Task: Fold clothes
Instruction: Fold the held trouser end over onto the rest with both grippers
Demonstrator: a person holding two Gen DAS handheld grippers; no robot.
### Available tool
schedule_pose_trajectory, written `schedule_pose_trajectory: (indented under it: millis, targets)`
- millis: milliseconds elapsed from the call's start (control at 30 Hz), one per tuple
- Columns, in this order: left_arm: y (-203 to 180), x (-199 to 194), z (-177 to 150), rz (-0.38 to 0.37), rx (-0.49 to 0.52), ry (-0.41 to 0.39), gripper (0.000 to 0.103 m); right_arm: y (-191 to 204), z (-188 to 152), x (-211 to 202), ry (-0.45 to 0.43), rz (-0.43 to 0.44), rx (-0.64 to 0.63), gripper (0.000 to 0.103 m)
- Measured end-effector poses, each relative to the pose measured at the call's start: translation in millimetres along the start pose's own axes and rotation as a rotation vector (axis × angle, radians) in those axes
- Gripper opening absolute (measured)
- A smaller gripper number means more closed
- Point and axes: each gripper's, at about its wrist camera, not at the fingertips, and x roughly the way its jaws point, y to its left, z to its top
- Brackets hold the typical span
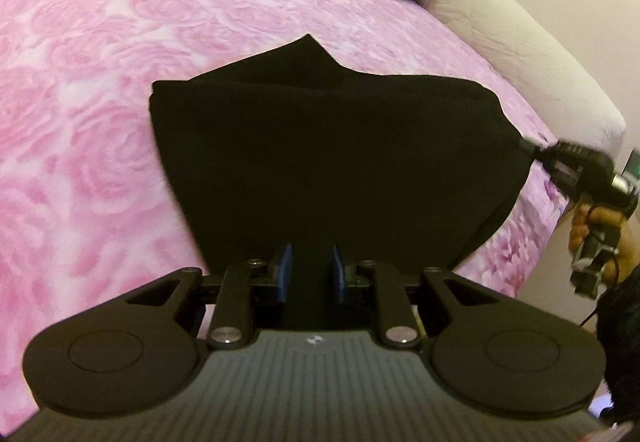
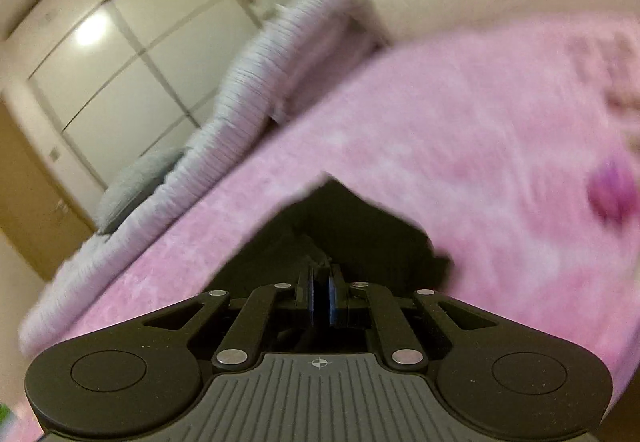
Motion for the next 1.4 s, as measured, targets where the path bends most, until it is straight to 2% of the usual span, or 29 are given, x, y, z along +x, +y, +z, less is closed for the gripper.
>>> schedule_pose_trajectory:
  millis: [100,167,433,500,633,700,800,900,1100,1233,1300,1400]
  targets:
    - [-3.4,4.0,0.4,-0.012,0.000,0.005,0.017,6.4,9.1,-1.0,-0.039,-0.021,-0.064,0.006]
    - [-7.1,6.5,0.4,-0.019,0.008,0.006,0.017,-8.2,8.0,13.8,-0.031,-0.072,-0.038,0.006]
    - [-11.0,11.0,-2.2,-0.014,0.016,0.013,0.017,-31.9,11.9,26.2,-0.003,-0.142,0.040,0.007]
    - [-14.3,7.2,-2.1,0.009,0.032,0.007,0.017,-27.9,20.3,18.4,-0.019,-0.229,0.023,0.007]
    - [-20.9,-4.8,-3.2,0.040,0.065,-0.015,0.017,-5.8,19.5,-16.2,-0.078,-0.251,-0.054,0.007]
    - [-22.8,-11.2,-4.6,0.032,0.068,-0.031,0.017,8.3,6.2,-29.7,-0.035,-0.138,-0.083,0.007]
    - [-27.5,-8.9,-7.8,0.029,0.079,-0.016,0.017,29.1,-23.8,-23.7,0.095,-0.060,-0.193,0.007]
    - [-29.2,-0.9,-14.7,0.067,0.096,0.014,0.017,20.2,-42.9,5.3,0.223,-0.128,-0.207,0.006]
    - [-27.5,-20.1,-22.5,0.147,0.054,0.000,0.017,40.6,-32.1,-26.9,0.151,-0.164,-0.178,0.007]
    - [-32.4,-32.0,-27.1,0.205,0.040,0.006,0.018,51.9,-48.7,-47.5,0.197,-0.168,-0.137,0.007]
    - [-37.2,-36.0,-30.9,0.225,0.053,0.011,0.019,54.3,-59.0,-49.2,0.227,-0.207,-0.124,0.007]
    - [-44.3,-45.6,-35.4,0.237,0.075,0.008,0.019,63.3,-72.2,-65.8,0.257,-0.189,-0.088,0.007]
